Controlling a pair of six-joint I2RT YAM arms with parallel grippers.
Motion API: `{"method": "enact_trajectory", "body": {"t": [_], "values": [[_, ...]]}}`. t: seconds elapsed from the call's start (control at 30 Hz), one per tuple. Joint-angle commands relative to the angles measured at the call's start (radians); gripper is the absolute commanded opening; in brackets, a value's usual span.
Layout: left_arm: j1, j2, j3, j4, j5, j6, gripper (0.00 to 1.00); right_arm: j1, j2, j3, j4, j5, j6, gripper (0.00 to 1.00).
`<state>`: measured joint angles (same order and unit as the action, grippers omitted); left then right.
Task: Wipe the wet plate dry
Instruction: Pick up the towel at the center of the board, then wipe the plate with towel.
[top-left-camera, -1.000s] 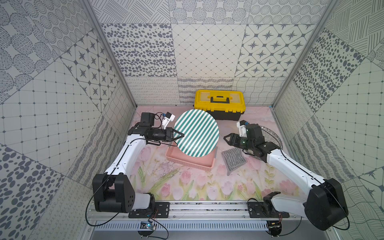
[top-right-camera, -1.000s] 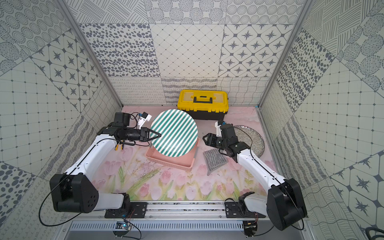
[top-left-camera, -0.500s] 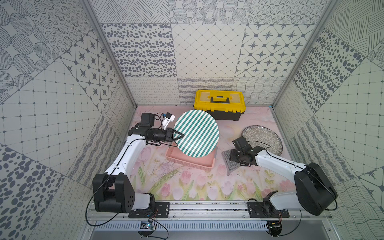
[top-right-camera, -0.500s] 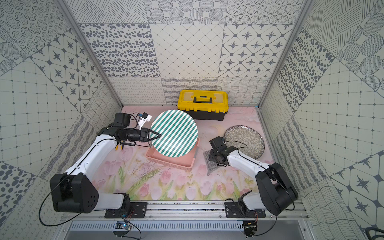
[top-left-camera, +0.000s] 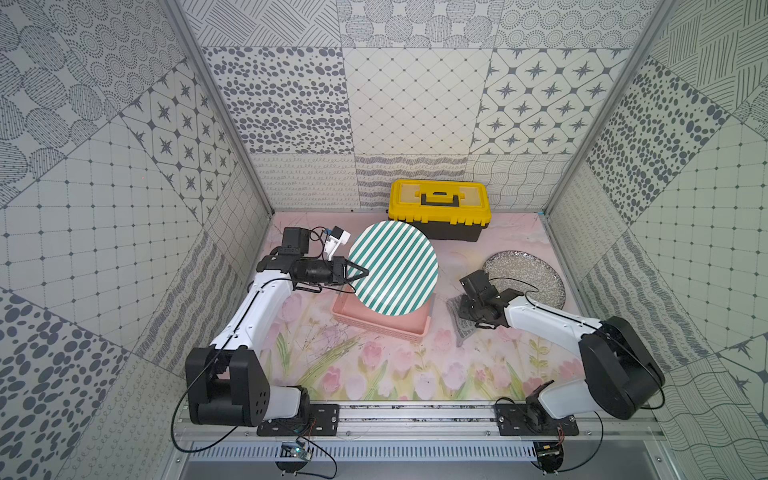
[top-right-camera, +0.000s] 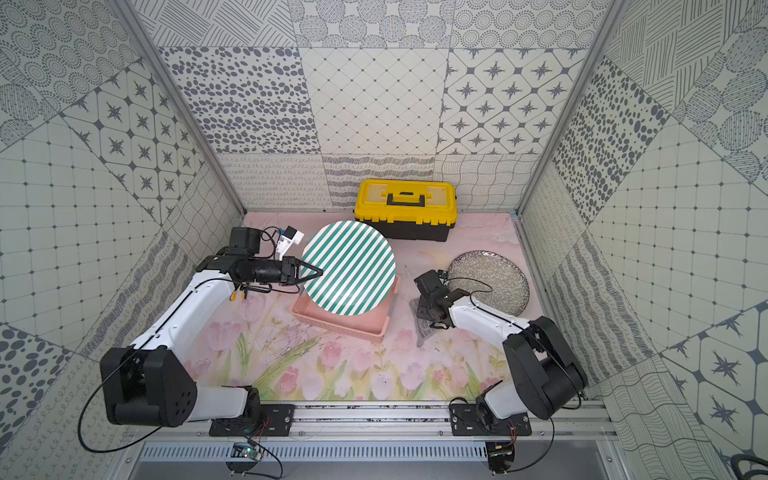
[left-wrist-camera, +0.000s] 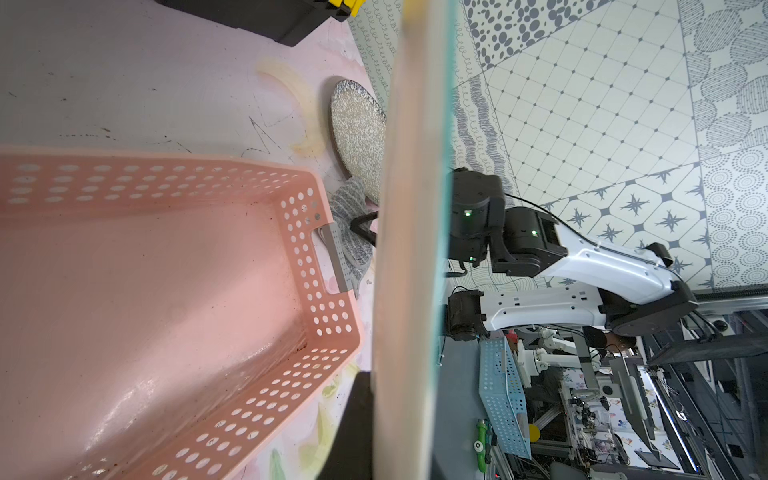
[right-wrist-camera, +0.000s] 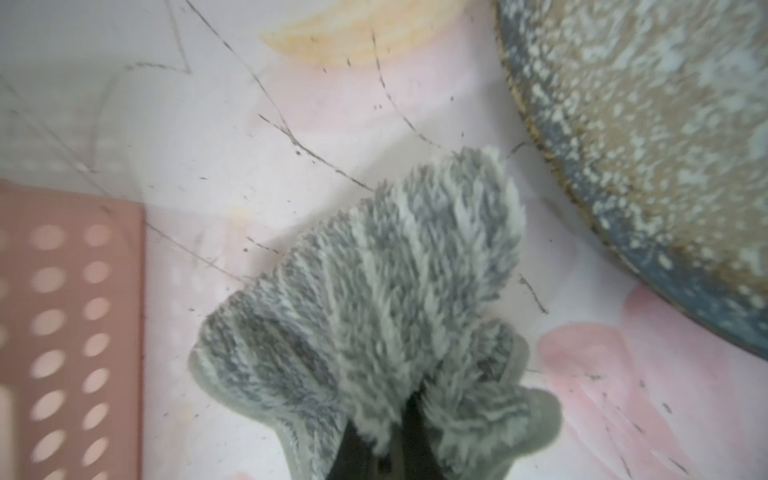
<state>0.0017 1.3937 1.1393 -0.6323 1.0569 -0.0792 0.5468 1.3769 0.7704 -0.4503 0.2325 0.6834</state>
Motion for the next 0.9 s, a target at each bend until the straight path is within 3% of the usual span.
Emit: {"method": "enact_trajectory", "body": {"t": [0.0,0.13,0.2,0.3,0.4,0.7,0.87], "values": [[0.0,-0.012,0.003,0.063,0.057,0.009,0.0,0.004,-0.14,0.011,0.045,0.04,-0.108,0.0],[-0.004,-0.012,0.017,0.035,0.067,0.041,0.0,0.005,-0.3,0.043,0.103,-0.027,-0.215,0.0],[-0.008,-0.015,0.022,0.022,0.069,0.06,0.0,0.005,-0.359,0.062,0.171,-0.125,-0.248,0.0],[-0.018,-0.021,0.034,-0.016,0.07,0.1,0.0,0.005,-0.351,0.121,0.245,-0.246,-0.253,0.0],[-0.026,-0.03,0.047,-0.053,0.07,0.141,0.0,0.021,-0.256,0.221,0.257,-0.296,-0.245,0.0],[-0.054,-0.049,0.071,-0.122,0.073,0.193,0.0,0.142,0.071,0.521,0.242,-0.164,-0.318,0.0],[-0.079,-0.058,0.08,-0.14,0.069,0.206,0.0,0.216,0.217,0.646,0.231,-0.171,-0.351,0.0]]}}
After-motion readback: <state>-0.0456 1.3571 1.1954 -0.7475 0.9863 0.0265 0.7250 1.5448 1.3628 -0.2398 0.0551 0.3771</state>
